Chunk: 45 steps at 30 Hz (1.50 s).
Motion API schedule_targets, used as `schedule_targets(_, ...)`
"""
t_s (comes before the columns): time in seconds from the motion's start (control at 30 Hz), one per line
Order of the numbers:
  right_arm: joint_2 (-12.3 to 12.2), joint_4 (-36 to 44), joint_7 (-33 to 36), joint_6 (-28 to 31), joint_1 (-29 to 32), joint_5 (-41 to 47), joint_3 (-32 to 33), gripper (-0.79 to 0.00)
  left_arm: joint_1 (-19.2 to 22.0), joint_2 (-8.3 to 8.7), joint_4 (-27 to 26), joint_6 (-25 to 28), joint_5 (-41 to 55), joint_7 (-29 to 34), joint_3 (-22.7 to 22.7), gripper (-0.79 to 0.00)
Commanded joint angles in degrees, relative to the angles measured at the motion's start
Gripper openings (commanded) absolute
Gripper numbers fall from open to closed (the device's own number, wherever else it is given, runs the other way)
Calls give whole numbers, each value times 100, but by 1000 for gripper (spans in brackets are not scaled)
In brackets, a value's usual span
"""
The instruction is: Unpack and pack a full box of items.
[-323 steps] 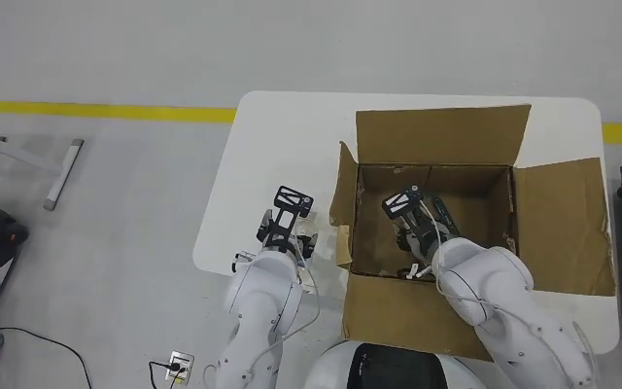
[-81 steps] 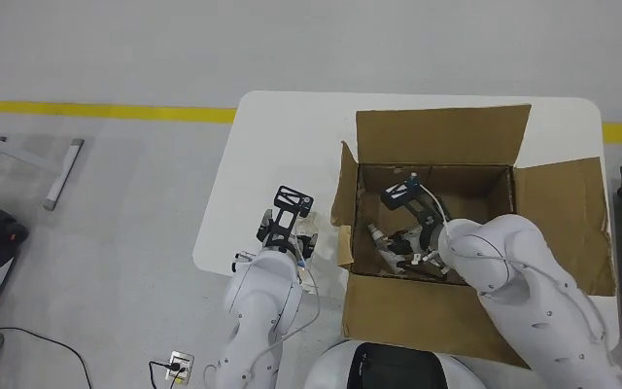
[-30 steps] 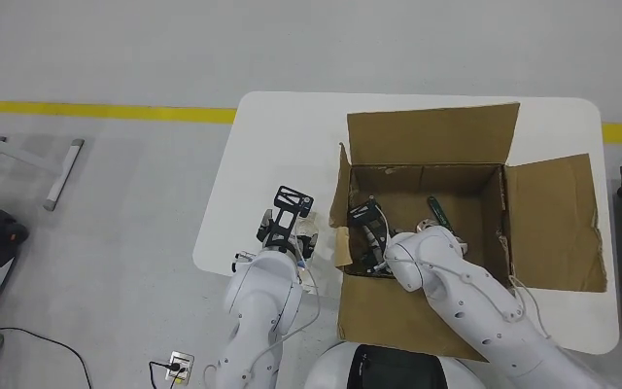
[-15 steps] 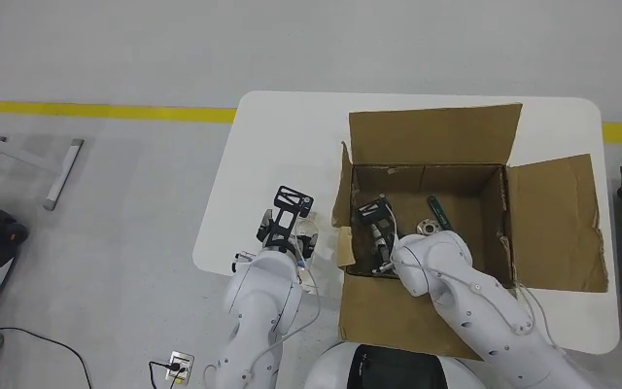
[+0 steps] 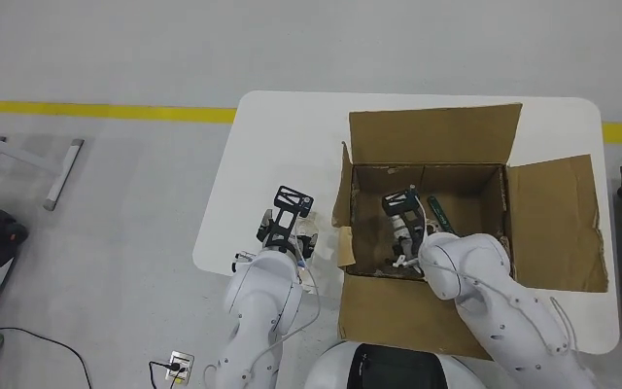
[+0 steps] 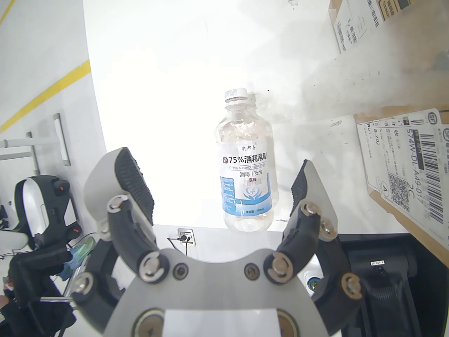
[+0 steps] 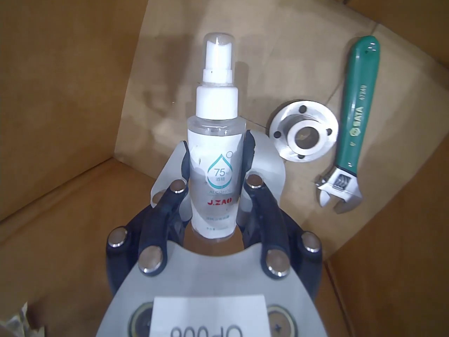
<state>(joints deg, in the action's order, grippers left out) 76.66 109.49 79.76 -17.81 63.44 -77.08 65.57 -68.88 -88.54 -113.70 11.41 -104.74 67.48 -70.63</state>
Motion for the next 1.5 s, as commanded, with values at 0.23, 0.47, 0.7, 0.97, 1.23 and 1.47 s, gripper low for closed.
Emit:
schedule_targets(0.23,-49,1306,-630,168,613,707,760,-785,0,0,0,0,0,0,0,0)
schedule_targets(0.47,-92,2451,-1833,656,1682,2966,2508,-785,0,0,0,0,0,0,0,0)
schedule_targets(0.7,-123,2516,-2839,1802,2559,4793,4288,-785,0,0,0,0,0,0,0,0)
schedule_targets(0.97,-145,2516,-3150,2650,3459,6241,6190,-785,0,0,0,0,0,0,0,0)
schedule_targets(1.23,-37,2516,-3369,2965,4603,7384,7962,-785,0,0,0,0,0,0,0,0)
schedule_targets(1.47,105,2516,-3238,2483,5504,7342,8553,-785,0,0,0,0,0,0,0,0)
